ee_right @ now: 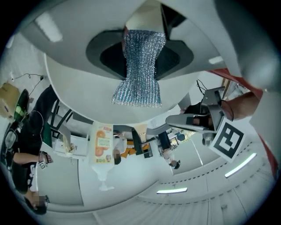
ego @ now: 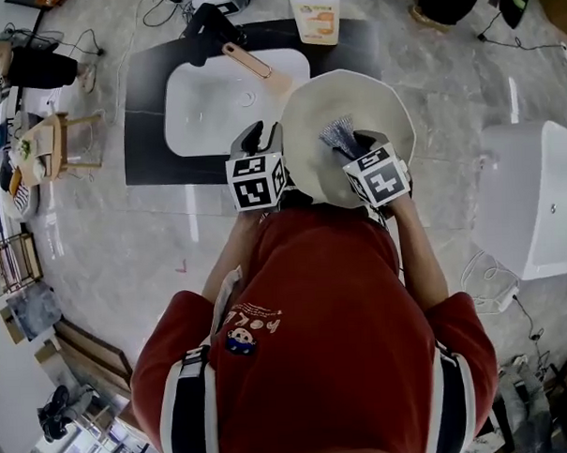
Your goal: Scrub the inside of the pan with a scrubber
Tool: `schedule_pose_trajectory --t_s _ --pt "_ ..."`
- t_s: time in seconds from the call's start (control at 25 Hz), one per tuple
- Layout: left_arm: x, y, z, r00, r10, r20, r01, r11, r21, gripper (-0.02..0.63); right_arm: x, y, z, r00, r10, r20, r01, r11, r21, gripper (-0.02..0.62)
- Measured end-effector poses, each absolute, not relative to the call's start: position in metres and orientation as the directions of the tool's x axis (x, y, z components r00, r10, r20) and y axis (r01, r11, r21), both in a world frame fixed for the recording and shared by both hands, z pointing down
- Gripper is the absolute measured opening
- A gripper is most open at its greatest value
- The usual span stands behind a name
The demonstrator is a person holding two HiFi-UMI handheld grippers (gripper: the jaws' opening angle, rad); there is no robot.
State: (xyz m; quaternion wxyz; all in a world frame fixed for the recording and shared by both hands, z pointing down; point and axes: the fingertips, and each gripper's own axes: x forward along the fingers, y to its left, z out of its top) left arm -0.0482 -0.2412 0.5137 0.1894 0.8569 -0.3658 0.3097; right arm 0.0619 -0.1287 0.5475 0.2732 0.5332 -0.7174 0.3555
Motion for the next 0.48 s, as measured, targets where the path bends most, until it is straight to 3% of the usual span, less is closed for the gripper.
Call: schedule_pose_trajectory --t_s 0.48 --pt "-0.017 -0.239 0.424 0.654 -0.596 0.465 -0.709 -0.698 0.102 0.133 0.118 -0.142 0.464 -0.13 -0.801 0.585 -0.98 0.014 -0.199 0.213"
